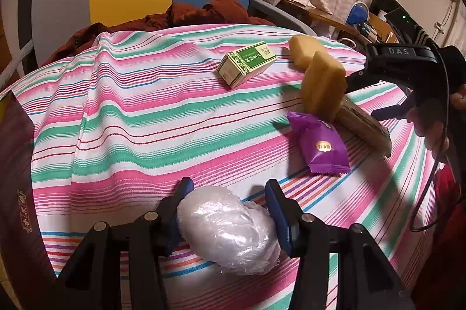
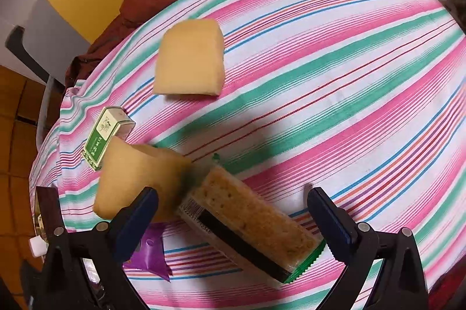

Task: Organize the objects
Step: 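Grasp the clear plastic bag with the left tool while the right tool grasps the yellow sponge block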

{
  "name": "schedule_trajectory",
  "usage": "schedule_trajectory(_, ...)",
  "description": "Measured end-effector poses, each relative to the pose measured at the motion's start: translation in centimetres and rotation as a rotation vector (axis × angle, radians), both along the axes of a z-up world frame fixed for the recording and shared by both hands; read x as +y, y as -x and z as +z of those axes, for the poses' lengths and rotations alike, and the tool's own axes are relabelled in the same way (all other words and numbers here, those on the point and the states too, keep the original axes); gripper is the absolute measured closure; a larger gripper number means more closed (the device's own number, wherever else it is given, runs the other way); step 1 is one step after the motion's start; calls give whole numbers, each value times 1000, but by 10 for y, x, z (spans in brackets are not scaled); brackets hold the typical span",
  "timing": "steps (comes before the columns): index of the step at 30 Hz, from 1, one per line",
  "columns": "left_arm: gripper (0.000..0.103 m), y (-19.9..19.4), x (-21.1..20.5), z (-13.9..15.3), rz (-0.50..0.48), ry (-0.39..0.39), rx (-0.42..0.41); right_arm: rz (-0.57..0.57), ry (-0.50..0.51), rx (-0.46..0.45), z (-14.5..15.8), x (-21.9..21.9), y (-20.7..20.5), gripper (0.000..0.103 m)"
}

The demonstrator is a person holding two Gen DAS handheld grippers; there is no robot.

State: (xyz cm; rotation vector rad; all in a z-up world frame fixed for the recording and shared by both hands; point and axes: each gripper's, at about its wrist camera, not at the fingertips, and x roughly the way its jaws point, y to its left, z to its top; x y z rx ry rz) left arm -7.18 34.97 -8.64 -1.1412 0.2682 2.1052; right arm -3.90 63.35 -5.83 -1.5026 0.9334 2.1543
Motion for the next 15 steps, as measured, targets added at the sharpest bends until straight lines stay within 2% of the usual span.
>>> schedule_trajectory(3,51,0,0,0,1,-3,0,-33,35,167,18,2,-3,0)
schedule_trajectory(5,51,0,0,0,3,-4,0,8,-18,255,35,-7,0,0)
schedule_trajectory(9,51,0,0,0,7,-7,0,141,-100,273,42,-36,14,0)
schedule_trajectory(12,51,-1,1,-1,7,-3,5,219,-215,174,27,-58,33,2)
schedule_trajectory(13,51,-1,1,-1,7,-2,6,244,-236,149,22,-63,37,17)
schedule_trajectory(14,51,-1,0,-1,7,-2,7,271,-277,107,15,-69,42,45)
schedule_trajectory(15,51,-1,0,-1,7,-2,8,276,-301,83,10,-72,44,52)
